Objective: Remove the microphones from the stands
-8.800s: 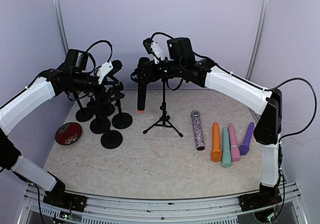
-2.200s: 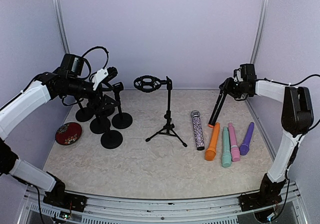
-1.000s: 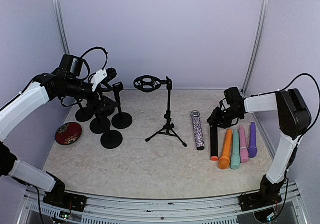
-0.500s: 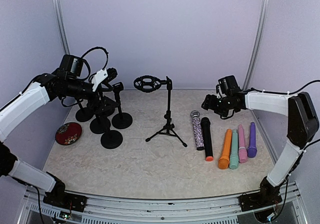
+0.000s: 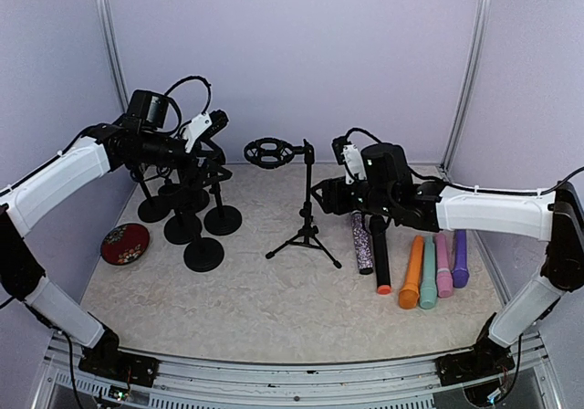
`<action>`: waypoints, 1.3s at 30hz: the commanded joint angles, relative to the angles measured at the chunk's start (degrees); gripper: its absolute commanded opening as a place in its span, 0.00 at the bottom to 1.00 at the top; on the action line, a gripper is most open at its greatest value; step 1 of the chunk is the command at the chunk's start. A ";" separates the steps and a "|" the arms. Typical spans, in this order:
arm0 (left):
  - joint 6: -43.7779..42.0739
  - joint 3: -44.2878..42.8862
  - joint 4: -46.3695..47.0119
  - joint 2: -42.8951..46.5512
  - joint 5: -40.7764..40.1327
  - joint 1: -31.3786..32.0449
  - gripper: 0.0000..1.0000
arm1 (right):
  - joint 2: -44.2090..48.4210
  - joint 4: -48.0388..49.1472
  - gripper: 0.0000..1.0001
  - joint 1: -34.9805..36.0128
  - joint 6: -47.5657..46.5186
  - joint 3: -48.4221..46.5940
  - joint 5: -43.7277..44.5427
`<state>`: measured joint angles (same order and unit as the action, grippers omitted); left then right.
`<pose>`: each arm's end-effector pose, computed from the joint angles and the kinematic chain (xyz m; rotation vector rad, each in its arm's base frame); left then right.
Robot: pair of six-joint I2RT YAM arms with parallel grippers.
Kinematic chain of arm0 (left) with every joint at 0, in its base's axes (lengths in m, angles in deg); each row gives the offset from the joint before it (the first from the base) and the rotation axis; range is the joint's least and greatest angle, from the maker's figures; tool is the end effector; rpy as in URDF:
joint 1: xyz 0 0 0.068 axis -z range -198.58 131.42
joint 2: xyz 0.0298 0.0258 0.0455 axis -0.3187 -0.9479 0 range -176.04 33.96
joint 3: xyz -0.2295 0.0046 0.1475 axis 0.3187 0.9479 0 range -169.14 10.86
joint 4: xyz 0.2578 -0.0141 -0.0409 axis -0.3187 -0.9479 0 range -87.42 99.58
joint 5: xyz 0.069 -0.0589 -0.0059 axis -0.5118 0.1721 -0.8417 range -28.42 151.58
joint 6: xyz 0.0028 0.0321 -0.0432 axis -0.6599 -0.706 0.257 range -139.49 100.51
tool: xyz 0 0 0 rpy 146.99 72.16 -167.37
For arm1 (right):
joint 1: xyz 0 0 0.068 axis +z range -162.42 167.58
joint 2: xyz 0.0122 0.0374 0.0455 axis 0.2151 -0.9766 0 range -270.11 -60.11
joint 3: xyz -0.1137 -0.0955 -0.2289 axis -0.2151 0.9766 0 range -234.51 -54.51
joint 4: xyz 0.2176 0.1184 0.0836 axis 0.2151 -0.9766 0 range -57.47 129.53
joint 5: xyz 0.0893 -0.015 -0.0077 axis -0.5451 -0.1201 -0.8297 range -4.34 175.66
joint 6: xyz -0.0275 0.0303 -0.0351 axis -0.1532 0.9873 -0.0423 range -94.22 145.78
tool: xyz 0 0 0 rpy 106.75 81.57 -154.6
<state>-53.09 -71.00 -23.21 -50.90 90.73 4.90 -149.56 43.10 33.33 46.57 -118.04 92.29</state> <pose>0.2953 -0.1471 0.3621 1.2616 1.7289 -0.4536 0.2577 0.2587 0.2828 -0.3588 1.9829 0.6427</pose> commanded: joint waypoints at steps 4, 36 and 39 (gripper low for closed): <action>5.05 -1.46 10.37 -3.51 -8.78 3.42 0.76 | -4.82 -1.85 0.56 0.64 8.50 -2.07 7.20; -4.86 -3.05 -3.21 -1.48 4.60 8.66 0.78 | -16.02 -10.04 0.59 1.58 8.95 -19.51 8.23; -3.92 -2.36 -3.29 -0.15 5.64 6.79 0.83 | -13.58 -10.47 0.65 1.56 11.83 -17.00 8.78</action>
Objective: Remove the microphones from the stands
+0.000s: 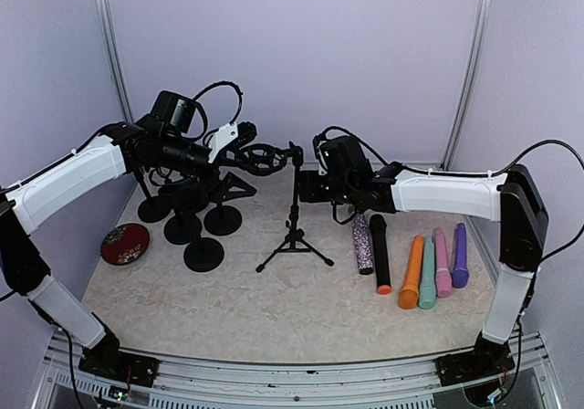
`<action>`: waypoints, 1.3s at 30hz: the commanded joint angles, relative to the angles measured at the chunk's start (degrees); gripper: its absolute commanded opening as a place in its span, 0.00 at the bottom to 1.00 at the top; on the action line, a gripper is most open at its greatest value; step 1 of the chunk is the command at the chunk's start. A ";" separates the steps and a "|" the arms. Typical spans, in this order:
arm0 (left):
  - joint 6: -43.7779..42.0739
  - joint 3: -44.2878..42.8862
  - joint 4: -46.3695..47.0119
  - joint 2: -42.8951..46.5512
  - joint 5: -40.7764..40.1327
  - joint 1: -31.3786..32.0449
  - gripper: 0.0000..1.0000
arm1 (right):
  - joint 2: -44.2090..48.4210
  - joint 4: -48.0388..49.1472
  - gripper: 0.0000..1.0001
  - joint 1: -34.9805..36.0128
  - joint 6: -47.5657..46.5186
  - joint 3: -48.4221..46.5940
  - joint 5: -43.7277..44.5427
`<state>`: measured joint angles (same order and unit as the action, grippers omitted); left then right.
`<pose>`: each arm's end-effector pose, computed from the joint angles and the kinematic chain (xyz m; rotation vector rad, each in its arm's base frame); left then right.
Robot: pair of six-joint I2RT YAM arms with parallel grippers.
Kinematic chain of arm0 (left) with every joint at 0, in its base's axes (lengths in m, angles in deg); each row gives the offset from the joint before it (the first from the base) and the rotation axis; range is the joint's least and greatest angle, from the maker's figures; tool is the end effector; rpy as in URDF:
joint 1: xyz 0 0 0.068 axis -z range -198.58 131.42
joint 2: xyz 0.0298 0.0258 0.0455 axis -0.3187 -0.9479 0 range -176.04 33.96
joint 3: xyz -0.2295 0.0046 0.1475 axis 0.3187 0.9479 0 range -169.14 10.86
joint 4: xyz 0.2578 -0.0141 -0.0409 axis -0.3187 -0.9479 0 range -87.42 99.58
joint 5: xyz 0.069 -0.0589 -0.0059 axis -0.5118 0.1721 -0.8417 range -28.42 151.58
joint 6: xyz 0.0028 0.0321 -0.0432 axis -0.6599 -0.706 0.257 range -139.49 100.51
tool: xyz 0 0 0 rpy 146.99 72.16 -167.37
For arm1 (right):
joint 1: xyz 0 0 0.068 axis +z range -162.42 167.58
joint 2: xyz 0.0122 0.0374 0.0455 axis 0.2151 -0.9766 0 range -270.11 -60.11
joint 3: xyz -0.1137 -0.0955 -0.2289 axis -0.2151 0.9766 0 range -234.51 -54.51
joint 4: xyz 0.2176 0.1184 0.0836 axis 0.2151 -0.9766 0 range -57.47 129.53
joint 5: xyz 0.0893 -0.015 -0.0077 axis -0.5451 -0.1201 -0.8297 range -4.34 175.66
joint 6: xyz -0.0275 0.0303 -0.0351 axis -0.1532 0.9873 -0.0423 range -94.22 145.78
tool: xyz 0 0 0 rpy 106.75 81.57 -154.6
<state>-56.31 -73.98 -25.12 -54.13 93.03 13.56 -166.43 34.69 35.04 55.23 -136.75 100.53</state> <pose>0.2794 -0.1973 0.3592 1.4650 1.6096 -0.5635 0.3023 0.3160 0.2693 -0.1689 2.0979 0.5555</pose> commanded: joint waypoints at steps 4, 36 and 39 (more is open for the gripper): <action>0.91 1.14 -1.37 3.68 5.29 -5.09 0.86 | 7.35 -2.65 0.69 -0.02 9.16 6.11 -0.27; -1.32 5.28 -1.38 6.66 4.84 -7.51 0.84 | -0.59 -5.76 0.47 12.22 19.54 1.23 5.00; -1.33 5.30 -1.49 6.83 4.82 -7.53 0.84 | -1.67 -6.85 0.40 12.22 19.51 -0.16 5.86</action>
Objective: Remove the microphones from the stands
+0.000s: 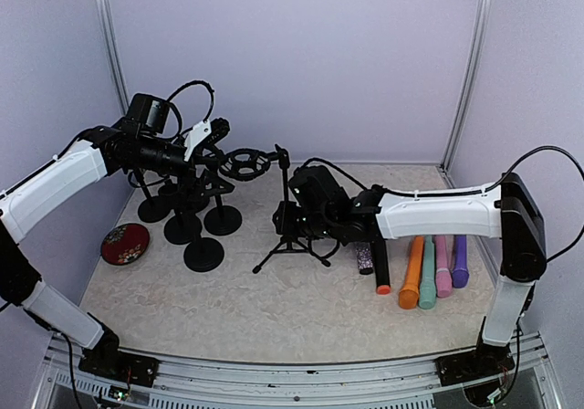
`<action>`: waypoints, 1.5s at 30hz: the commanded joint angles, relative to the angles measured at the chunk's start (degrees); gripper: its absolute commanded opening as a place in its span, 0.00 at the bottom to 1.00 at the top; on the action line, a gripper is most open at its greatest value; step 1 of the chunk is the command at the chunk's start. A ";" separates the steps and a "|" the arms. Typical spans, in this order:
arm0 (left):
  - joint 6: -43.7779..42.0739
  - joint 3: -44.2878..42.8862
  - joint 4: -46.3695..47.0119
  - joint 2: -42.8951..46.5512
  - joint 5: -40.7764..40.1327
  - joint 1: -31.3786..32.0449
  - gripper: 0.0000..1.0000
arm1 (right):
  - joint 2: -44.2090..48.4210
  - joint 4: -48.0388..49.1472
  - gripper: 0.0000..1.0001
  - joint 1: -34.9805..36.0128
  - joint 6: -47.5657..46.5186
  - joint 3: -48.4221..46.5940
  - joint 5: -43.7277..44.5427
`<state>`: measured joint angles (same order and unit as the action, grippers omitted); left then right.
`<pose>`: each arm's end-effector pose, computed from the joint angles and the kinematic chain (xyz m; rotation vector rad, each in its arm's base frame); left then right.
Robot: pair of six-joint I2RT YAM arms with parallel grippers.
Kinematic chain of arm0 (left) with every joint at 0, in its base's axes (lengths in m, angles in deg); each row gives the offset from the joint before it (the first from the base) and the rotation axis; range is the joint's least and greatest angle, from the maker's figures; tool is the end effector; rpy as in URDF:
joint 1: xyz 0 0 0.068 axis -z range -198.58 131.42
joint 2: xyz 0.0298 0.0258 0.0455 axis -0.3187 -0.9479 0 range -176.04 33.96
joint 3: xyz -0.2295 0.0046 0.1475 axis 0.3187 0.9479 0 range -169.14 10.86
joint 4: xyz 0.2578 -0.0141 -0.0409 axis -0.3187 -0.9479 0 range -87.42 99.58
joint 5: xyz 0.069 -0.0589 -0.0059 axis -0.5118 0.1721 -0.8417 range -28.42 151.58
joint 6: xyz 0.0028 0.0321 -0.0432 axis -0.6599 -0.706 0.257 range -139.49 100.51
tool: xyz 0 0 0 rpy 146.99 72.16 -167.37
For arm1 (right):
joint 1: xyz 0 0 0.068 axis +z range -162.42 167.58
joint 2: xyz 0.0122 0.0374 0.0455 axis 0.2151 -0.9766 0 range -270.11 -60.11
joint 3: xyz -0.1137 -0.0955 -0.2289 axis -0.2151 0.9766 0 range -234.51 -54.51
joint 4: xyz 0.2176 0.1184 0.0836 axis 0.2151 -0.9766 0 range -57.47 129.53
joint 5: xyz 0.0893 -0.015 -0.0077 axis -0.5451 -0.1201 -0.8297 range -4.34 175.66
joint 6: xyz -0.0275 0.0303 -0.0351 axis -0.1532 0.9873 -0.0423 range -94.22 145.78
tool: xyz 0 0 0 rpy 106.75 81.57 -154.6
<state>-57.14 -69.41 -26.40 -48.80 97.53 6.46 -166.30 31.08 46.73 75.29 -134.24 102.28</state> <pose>0.2762 -0.1520 0.3608 1.3903 1.6427 -0.5728 0.2283 0.3625 0.2497 -0.0183 2.2564 0.7617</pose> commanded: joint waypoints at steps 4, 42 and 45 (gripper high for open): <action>-0.75 0.88 -0.31 1.82 -0.07 -0.43 0.83 | -1.51 -4.09 0.28 0.52 -1.02 -2.36 5.55; -0.42 -1.20 -1.56 2.44 -1.51 -0.09 0.83 | 9.46 7.41 0.70 -16.87 -26.93 8.69 -22.87; -0.32 -1.20 -1.54 2.48 -1.47 0.00 0.83 | 11.88 12.76 0.77 -18.88 -20.60 12.70 -29.62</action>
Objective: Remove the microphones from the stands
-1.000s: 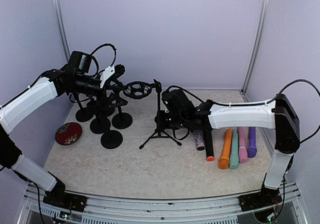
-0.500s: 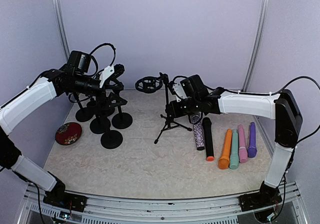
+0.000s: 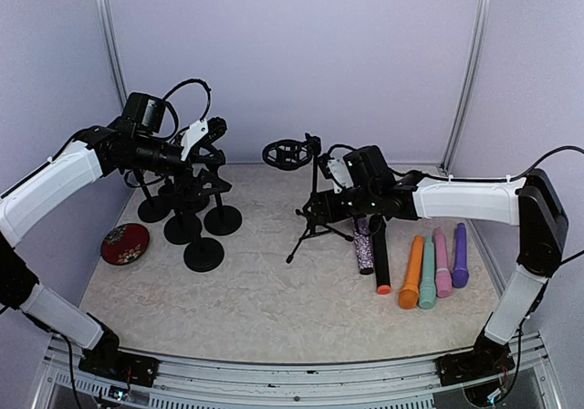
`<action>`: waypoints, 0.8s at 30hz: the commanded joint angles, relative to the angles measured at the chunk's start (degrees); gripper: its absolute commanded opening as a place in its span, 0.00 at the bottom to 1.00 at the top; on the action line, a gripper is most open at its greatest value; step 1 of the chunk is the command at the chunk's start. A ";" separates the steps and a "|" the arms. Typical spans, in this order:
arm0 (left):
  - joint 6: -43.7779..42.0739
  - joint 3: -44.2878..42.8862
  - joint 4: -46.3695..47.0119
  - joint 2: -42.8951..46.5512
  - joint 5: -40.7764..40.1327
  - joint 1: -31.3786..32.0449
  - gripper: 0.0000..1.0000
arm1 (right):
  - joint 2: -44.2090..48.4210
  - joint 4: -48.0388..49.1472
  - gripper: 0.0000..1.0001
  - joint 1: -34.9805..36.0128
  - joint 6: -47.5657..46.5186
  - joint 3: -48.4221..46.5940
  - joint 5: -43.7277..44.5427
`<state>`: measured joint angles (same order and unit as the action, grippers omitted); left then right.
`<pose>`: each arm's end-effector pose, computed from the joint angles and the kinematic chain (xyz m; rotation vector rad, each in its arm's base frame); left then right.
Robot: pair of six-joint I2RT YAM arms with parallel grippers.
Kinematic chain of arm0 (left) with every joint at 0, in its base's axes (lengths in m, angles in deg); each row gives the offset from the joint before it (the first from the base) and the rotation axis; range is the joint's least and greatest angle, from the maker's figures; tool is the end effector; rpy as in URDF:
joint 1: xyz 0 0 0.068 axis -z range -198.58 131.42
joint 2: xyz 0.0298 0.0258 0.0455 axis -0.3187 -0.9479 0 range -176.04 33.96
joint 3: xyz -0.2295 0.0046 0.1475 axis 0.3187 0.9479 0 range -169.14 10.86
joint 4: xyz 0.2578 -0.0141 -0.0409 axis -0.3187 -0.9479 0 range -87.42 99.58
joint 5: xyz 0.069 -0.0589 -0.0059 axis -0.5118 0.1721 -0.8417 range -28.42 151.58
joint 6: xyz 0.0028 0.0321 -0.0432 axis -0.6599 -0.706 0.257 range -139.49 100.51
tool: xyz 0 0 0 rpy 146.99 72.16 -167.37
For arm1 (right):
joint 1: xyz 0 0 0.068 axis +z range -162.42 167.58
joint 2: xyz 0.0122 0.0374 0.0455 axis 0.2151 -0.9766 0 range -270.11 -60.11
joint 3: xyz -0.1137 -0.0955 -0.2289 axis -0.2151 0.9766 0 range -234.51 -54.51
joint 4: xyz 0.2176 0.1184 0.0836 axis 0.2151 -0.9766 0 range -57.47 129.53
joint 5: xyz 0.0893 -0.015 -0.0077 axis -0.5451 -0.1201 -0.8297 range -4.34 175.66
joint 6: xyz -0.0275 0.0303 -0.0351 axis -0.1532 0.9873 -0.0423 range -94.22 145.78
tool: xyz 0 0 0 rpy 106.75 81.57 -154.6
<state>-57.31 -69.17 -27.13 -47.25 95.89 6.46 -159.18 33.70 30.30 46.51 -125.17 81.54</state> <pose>0.2701 -0.1482 0.3659 1.3822 1.6466 -0.5363 0.2893 0.2707 0.2488 -0.4722 2.2053 0.6963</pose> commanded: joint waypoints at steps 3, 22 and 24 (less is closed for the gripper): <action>-0.15 -1.32 -0.82 1.04 0.07 0.01 0.83 | 6.67 14.99 0.77 -3.53 15.01 7.97 -13.25; 0.28 1.36 -1.32 2.69 -1.77 -0.30 0.86 | -1.69 24.24 0.54 -7.33 40.42 10.01 -25.98; -0.35 2.54 -1.87 3.21 -2.28 -0.10 0.85 | -2.52 24.43 0.51 -7.98 40.55 9.55 -26.19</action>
<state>-57.09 -68.77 -27.48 -46.46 94.75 6.46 -159.63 55.39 23.83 84.67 -113.34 57.89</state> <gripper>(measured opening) 0.859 0.528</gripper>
